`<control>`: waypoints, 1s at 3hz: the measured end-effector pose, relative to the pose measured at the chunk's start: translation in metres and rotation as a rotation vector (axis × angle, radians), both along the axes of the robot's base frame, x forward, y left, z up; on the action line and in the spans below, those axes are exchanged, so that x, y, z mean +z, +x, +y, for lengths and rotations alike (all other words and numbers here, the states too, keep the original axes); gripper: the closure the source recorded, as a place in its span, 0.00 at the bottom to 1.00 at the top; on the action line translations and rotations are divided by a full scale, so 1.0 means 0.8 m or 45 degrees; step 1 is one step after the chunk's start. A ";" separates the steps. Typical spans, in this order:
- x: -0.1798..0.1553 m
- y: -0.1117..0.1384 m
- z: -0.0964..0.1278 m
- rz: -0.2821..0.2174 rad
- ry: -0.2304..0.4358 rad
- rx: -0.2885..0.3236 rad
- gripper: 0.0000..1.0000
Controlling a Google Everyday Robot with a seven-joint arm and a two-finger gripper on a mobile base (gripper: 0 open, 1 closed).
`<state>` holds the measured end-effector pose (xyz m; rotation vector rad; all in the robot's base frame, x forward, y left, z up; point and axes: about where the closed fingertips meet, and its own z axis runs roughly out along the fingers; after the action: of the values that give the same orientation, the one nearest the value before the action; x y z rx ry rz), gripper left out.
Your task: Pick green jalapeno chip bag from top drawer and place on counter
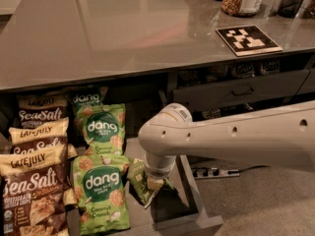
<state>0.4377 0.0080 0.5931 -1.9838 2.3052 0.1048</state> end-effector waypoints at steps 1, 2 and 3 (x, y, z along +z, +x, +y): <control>0.030 -0.010 -0.034 -0.097 -0.087 -0.048 1.00; 0.102 -0.015 -0.066 -0.275 -0.119 -0.127 1.00; 0.163 -0.041 -0.108 -0.448 -0.098 -0.247 1.00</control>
Offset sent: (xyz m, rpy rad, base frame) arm -0.0165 -0.0872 0.1614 -0.1190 -0.3960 -0.1768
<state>0.4046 -0.0786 0.7231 -1.6370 2.2762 -0.3256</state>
